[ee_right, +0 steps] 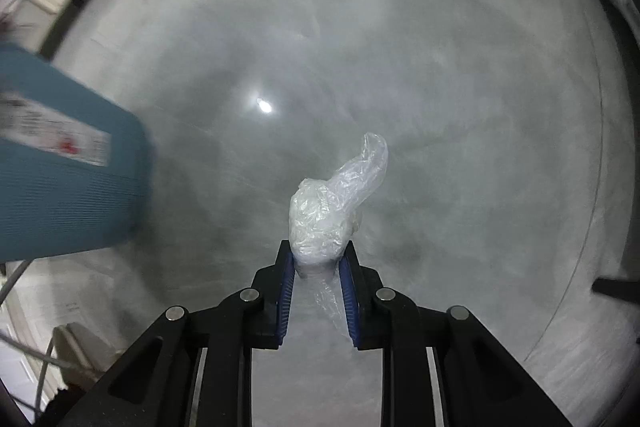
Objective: Collect trash
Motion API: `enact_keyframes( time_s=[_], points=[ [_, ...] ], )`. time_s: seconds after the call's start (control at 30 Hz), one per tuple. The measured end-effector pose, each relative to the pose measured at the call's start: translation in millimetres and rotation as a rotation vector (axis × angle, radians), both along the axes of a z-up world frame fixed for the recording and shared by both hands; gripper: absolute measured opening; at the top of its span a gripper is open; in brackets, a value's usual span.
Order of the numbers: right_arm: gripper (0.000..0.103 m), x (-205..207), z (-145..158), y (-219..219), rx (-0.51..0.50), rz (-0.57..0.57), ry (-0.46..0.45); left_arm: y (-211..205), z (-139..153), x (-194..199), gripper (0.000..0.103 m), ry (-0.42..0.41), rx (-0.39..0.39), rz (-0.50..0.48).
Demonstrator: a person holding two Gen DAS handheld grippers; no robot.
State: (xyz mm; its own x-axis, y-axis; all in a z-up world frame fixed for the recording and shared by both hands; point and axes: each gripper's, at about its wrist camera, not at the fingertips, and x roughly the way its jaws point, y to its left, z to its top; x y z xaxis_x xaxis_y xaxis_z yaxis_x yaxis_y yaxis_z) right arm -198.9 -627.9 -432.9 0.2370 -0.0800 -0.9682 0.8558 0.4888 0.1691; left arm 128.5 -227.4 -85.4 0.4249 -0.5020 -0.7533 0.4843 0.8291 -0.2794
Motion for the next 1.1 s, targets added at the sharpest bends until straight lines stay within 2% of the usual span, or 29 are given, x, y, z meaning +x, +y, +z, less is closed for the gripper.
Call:
enact_keyframes(
  time_s=[0.27,0.4,0.53,0.73,0.8,0.87,1.0,1.1],
  points=[
    [0.021,44,160,29,-0.231,0.204,-0.214,12,9,-7,0.052,-0.008,-0.052,0.01],
    [0.021,77,208,49,-0.268,0.282,-0.316,22,15,-12,0.052,-0.024,-0.058,0.028],
    [0.021,123,226,71,-0.283,0.373,-0.379,38,25,-18,0.052,-0.044,-0.066,0.054],
    [0.024,185,225,93,-0.269,0.452,-0.394,75,40,-27,0.052,-0.097,-0.05,0.114],
    [0.03,198,218,91,-0.261,0.466,-0.378,91,44,-29,0.052,-0.105,-0.051,0.139],
    [0.049,205,218,88,-0.274,0.469,-0.354,110,45,-30,0.052,-0.107,-0.055,0.168],
    [0.053,210,231,96,-0.291,0.472,-0.341,145,47,-39,0.053,-0.106,-0.064,0.221],
    [0.054,202,253,107,-0.305,0.464,-0.359,169,48,-43,0.053,-0.119,-0.075,0.248]
  ],
)
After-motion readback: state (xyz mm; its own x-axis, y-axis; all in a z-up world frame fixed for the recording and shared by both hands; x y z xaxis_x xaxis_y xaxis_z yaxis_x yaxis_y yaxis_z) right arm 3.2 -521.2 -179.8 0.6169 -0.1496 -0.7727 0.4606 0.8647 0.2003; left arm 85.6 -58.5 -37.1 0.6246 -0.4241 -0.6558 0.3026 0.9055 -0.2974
